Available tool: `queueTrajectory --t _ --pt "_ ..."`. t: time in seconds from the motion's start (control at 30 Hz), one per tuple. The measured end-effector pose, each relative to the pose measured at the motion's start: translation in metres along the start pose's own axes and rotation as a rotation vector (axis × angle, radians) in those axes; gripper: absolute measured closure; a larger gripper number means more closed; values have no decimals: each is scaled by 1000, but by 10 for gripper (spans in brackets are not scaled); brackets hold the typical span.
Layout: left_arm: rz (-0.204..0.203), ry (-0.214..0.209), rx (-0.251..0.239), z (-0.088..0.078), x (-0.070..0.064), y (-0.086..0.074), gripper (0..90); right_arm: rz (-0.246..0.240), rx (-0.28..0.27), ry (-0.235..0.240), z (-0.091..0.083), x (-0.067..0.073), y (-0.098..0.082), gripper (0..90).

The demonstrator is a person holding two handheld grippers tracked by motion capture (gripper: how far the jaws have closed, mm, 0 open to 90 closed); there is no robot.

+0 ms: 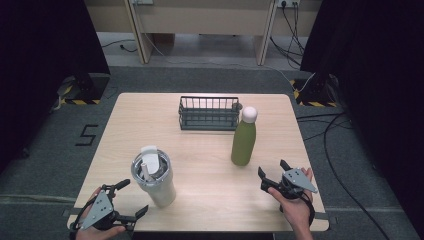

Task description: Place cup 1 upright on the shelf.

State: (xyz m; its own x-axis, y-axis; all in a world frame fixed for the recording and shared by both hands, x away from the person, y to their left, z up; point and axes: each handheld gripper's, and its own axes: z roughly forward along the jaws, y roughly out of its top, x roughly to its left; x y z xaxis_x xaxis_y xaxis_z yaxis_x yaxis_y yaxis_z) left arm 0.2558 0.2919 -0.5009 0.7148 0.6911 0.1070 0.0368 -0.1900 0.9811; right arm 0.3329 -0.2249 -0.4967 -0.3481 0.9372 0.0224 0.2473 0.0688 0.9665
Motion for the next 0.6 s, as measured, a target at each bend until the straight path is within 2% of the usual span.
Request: queueTrajectory --t 0.6 --pt "-8 -18 -10 7 -5 3 0 12 1 -5 0 -1 2 147"
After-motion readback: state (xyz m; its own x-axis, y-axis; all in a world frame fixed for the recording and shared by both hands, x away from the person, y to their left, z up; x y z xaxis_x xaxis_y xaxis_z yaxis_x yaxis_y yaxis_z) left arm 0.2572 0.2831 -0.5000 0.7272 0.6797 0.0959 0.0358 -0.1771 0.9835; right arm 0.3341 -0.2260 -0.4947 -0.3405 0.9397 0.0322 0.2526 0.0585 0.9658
